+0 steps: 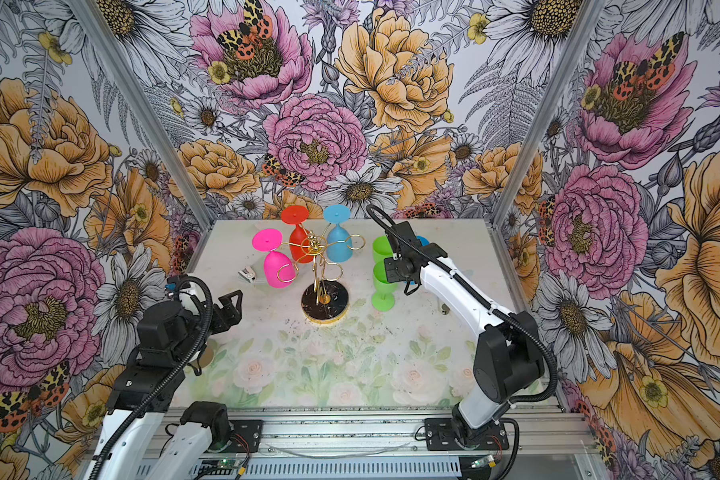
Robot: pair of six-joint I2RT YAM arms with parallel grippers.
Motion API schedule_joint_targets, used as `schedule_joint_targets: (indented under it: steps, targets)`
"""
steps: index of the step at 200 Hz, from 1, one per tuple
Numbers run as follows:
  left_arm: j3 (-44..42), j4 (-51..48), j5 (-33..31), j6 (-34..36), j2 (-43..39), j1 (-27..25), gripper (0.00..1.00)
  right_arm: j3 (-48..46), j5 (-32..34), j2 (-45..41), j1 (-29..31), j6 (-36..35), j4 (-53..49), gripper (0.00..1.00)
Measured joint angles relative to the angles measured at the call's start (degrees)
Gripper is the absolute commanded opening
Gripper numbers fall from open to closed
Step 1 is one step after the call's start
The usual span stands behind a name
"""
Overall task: Take the wine glass off the wine glass rack
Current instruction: 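Set the lime-green glass upright on the table and open the right gripper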
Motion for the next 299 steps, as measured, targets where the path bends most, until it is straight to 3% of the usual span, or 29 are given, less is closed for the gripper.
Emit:
schedule_joint_targets:
  steps: [32, 100, 160, 193, 228, 299]
  targets:
    - [-0.22, 0.37, 1.46, -0.44, 0.00, 1.33, 0.89, 0.15, 0.02, 1.09, 0.00, -0.09, 0.26, 0.00]
    - [-0.68, 0.48, 2.67, -0.83, 0.00, 1.73, 0.89, 0.26, -0.15, 1.44, 0.04, -0.37, 1.11, 0.10]
    - [-0.85, 0.76, 3.32, -0.83, 0.02, 1.73, 0.89, 0.26, -0.96, 1.44, 0.04, -0.50, 1.14, 0.29]
    - [-0.98, 1.09, 3.56, -0.85, 0.13, 1.75, 0.89, 0.26, -1.49, 0.50, 0.04, -0.48, 1.07, 0.46]
    - [-0.98, 2.45, 5.20, -1.05, 1.27, 2.21, 0.89, -0.76, -1.92, -6.27, 0.04, -0.24, 1.33, 0.71]
    - [5.29, 2.86, 10.69, -3.39, 6.60, 4.81, 0.90, -14.08, -8.48, -26.88, 0.04, 0.87, 5.29, 0.90]
